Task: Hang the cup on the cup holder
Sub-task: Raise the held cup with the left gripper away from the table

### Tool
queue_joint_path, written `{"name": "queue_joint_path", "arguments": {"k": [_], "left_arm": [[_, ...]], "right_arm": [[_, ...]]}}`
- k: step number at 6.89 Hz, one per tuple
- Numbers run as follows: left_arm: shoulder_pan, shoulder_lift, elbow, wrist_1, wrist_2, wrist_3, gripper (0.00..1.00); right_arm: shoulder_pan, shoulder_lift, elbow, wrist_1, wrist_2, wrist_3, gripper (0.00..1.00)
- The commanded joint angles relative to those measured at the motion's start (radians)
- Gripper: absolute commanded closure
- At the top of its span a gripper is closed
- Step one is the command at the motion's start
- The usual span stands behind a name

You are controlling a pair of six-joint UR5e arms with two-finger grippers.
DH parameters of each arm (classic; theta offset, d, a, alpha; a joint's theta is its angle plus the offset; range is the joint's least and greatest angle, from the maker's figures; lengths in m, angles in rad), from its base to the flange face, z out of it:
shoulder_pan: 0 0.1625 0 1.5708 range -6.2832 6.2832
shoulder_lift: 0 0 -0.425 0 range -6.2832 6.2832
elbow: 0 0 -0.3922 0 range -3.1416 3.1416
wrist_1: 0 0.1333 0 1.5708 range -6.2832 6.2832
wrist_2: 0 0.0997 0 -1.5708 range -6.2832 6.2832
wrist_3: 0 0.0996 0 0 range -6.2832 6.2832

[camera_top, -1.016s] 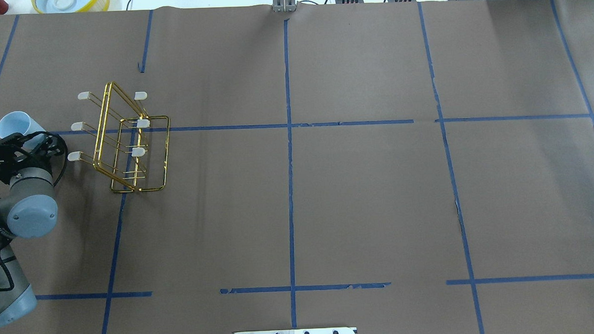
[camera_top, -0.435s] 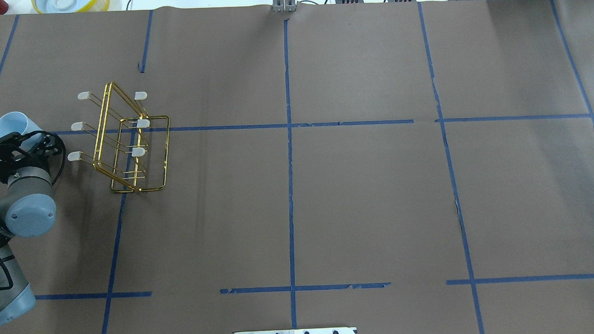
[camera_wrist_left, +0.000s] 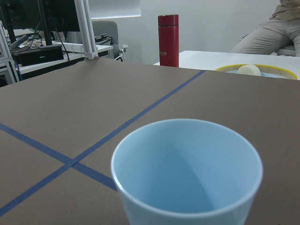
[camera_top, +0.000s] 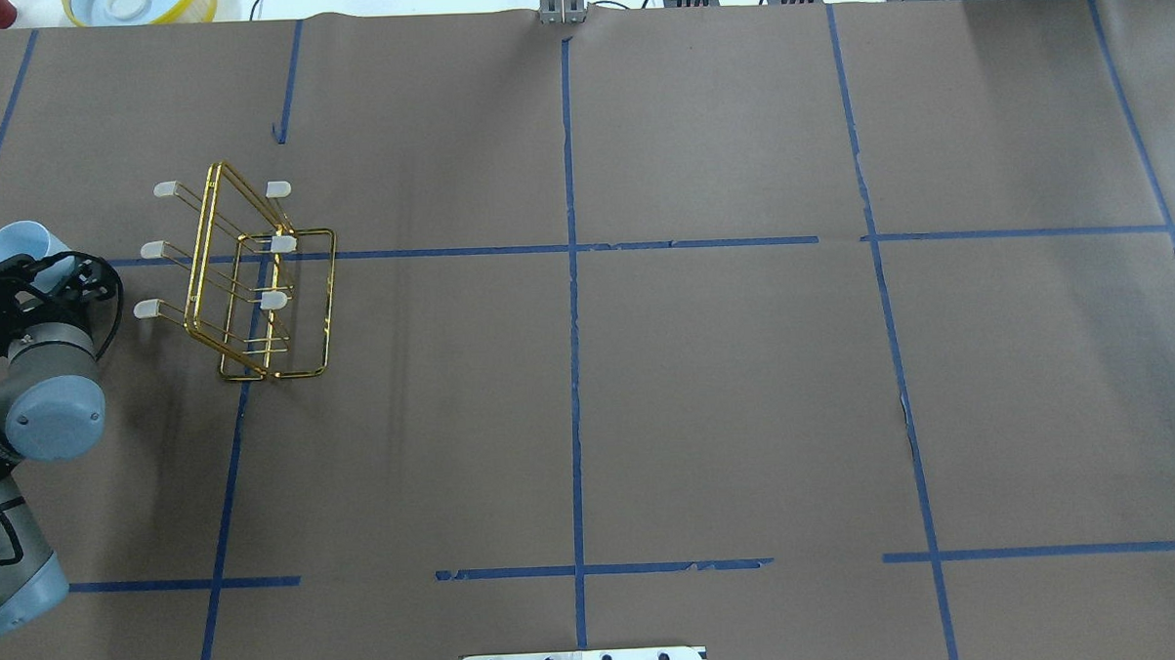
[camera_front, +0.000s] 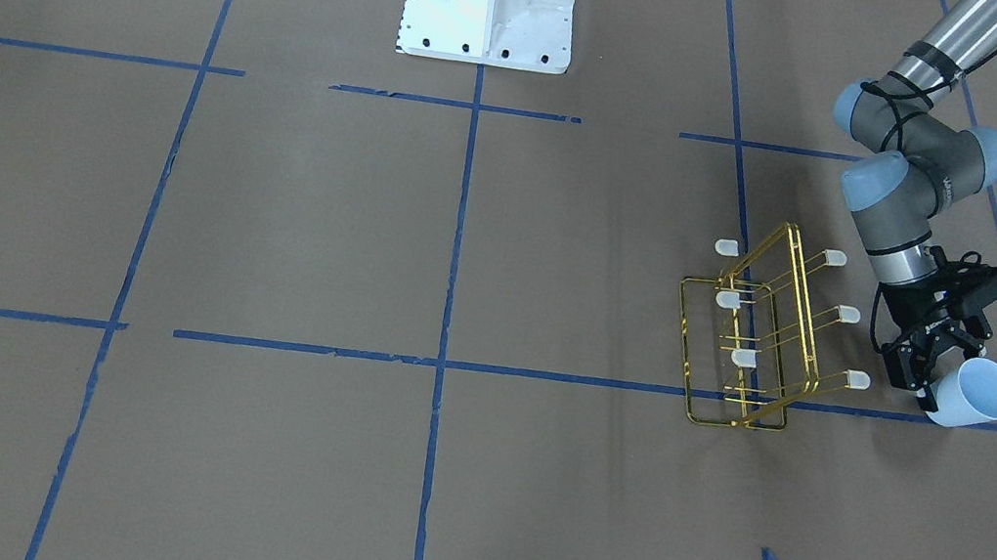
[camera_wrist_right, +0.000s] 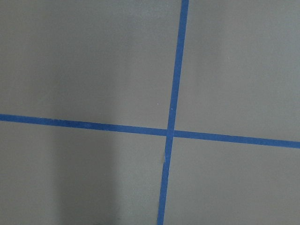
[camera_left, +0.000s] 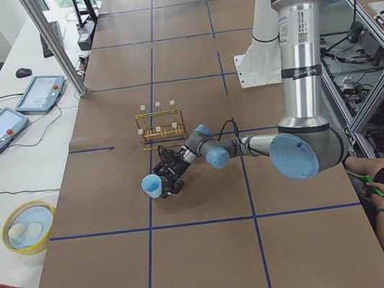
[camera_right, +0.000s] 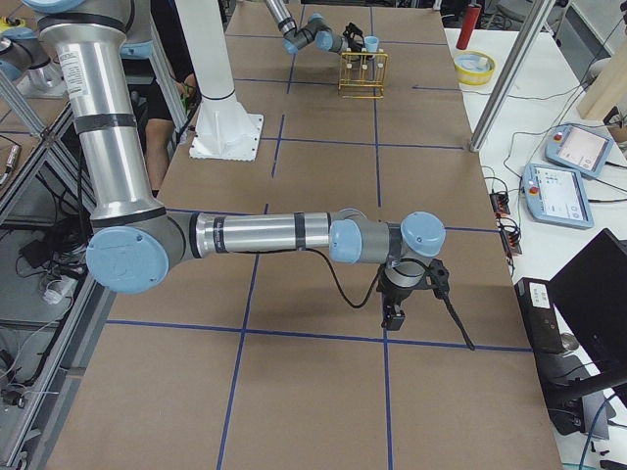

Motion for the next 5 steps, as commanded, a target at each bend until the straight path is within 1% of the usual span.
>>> {"name": "queue_joint_path", "arguments": {"k": [1,2,3,4,5], "left_arm": [[-0.010,-0.002,0.001,0.000,0.000,0.014,0.00],[-0.013,-0.002,0.001,-0.001,0.000,0.014,0.00],[-0.013,-0.002,0.003,-0.001,0.000,0.014,0.04],[-0.019,-0.002,0.006,-0.003,0.000,0.014,0.14],[-0.022,-0.003,0.015,-0.003,-0.002,0.015,0.37]], "right_arm": [[-0.002,0.000,0.000,0.000,0.000,0.000,0.00],[0.000,0.000,0.000,0.000,0.000,0.000,0.00],[0.000,0.000,0.000,0.000,0.000,0.000,0.00],[0.000,0.000,0.000,0.000,0.000,0.000,0.00],[0.000,0.000,0.000,0.000,0.000,0.000,0.00]]}}
